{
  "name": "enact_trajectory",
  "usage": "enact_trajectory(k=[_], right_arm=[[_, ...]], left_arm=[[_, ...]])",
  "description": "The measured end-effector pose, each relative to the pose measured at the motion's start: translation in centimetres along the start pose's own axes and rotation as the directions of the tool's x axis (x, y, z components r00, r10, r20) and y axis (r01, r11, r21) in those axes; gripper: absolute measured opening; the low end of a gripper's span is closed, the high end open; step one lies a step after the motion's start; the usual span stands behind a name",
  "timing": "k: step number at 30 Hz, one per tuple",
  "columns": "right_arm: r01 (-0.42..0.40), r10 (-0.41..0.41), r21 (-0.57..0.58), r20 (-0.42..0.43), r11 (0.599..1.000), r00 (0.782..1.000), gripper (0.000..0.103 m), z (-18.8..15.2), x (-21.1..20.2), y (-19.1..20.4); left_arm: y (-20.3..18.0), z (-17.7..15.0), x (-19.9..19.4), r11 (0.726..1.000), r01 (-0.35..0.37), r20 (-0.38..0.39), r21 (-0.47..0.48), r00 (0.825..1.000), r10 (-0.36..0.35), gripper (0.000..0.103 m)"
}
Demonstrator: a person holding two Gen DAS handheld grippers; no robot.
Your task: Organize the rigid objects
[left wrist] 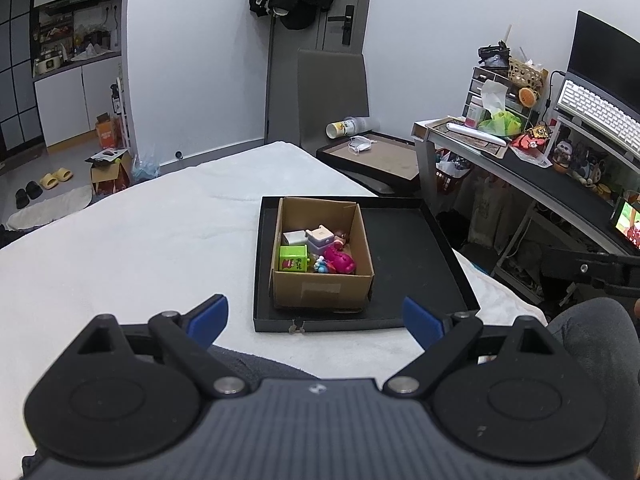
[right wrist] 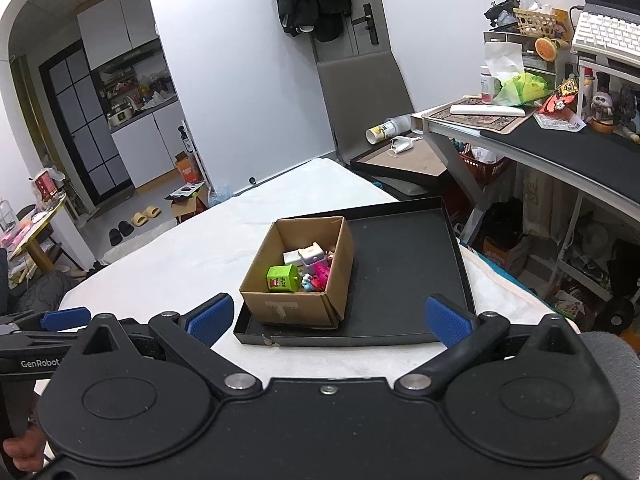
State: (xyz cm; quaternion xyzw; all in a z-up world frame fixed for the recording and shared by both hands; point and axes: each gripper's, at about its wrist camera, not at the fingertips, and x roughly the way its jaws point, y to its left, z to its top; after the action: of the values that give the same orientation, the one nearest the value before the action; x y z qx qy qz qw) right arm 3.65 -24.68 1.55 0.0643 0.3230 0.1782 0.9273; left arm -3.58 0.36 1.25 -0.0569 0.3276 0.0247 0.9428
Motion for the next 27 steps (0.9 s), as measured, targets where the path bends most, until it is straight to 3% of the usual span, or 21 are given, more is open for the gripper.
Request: enact_trajectory(k=[27], right_arm=[[0.033, -0.033, -0.025, 0.009, 0.999, 0.999, 0.103, 0.02, -0.68, 0.6]], left_arm=[[-0.35, 0.18, -0.88, 1.0, 0.004, 0.008, 0.011, 1.0, -0.004, 0.093]])
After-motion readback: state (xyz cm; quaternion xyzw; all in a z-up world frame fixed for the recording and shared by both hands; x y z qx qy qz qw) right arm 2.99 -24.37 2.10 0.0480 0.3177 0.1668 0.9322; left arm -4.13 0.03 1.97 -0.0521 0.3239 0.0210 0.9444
